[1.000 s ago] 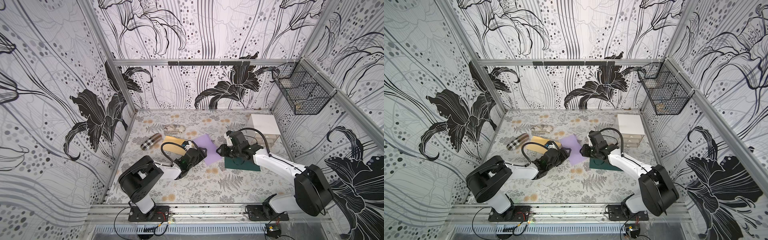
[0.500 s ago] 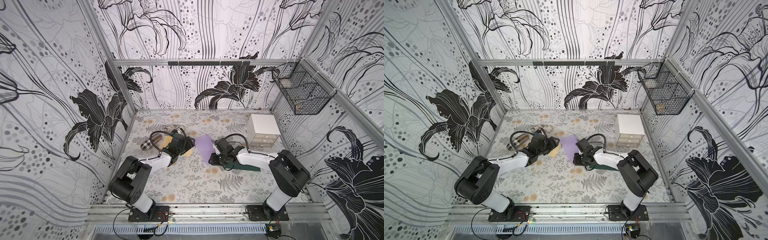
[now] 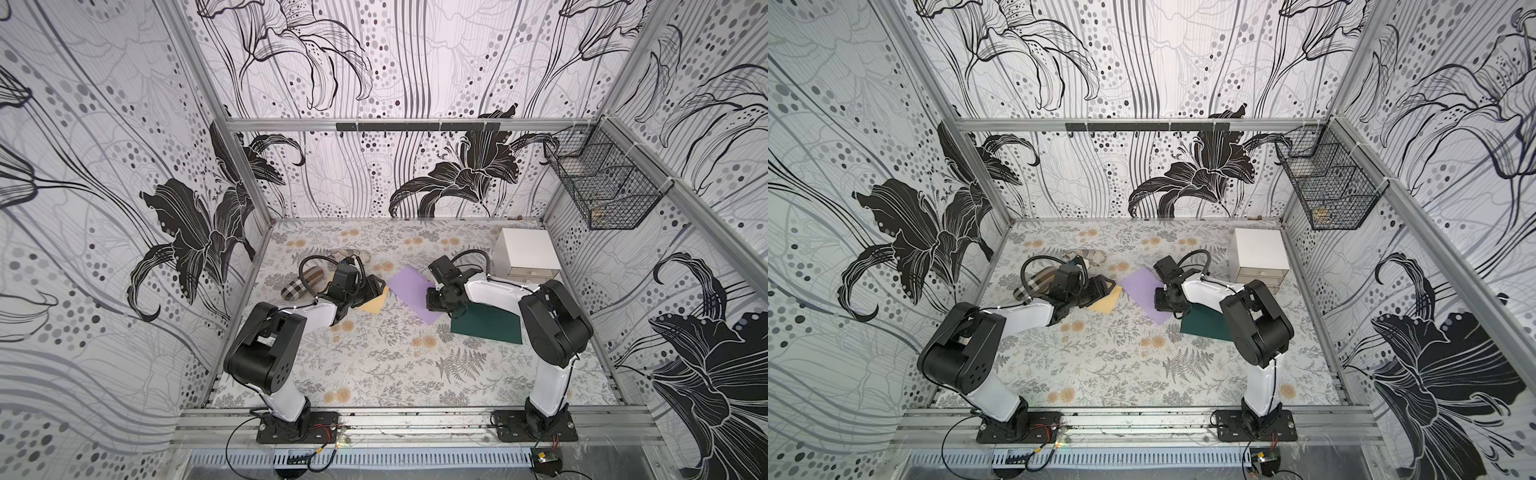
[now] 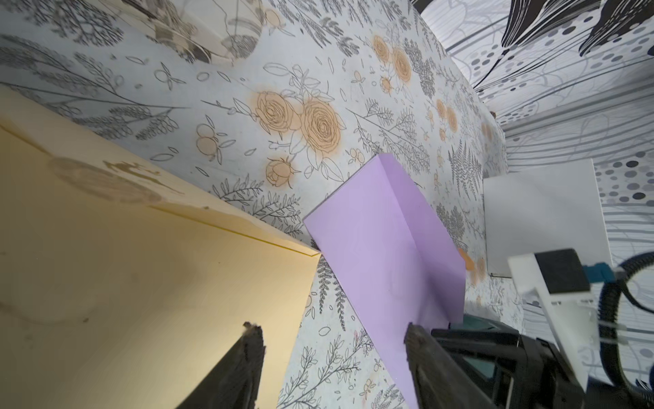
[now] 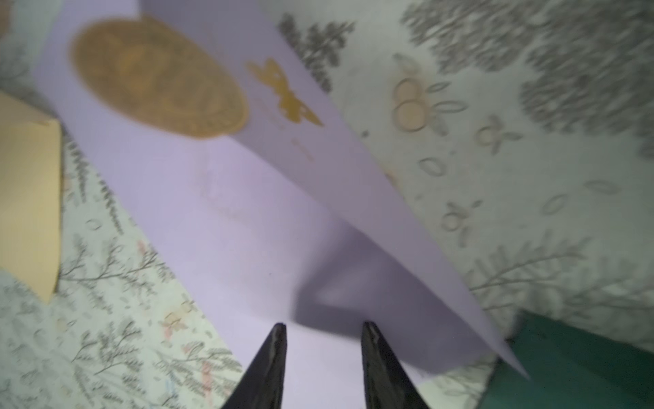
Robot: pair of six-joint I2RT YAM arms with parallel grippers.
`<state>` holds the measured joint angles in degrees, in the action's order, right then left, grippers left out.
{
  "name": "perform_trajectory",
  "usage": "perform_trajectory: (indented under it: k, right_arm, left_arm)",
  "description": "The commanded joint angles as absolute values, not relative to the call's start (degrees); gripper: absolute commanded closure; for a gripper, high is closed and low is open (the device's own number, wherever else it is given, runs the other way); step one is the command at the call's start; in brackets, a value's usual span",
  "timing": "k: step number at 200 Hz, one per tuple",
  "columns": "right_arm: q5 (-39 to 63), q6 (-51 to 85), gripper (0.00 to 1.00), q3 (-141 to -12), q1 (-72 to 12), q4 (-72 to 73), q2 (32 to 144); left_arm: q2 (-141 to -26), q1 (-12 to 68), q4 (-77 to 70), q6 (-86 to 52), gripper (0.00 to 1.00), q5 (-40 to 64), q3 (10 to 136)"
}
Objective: Open the envelope
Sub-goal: Move the envelope to the center of the board.
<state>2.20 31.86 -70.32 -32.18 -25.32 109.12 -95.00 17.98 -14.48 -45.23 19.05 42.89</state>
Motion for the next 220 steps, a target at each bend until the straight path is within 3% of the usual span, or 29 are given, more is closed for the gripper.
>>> perform_trajectory:
  k: [1, 97, 143, 200, 220]
  right_arm:
    - [-3.4, 28.1, 0.61, -75.4, -30.8, -33.4, 112.3]
    - [-11.7, 25.4, 0.58, -104.2, -29.8, -45.2, 127.0]
    - [-10.4, 24.2, 0.58, -115.5, -28.4, -50.6, 135.9]
    - [-9.0, 24.6, 0.57, -109.4, -28.4, -46.1, 132.0]
    - [-5.1, 24.2, 0.48, -105.1, -28.4, -41.3, 128.0]
  left_arm:
    - [-95.6, 17.7, -18.2, -44.6, 0.33, 22.6, 42.9]
    - [-94.3, 17.8, -19.6, -44.7, 0.33, 23.8, 42.4]
    - [-94.5, 17.8, -19.8, -44.6, 0.33, 24.0, 42.3]
    - [-94.9, 17.8, -20.5, -45.2, 0.33, 25.3, 42.4]
    - [-94.9, 17.8, -20.8, -45.3, 0.33, 25.4, 42.3]
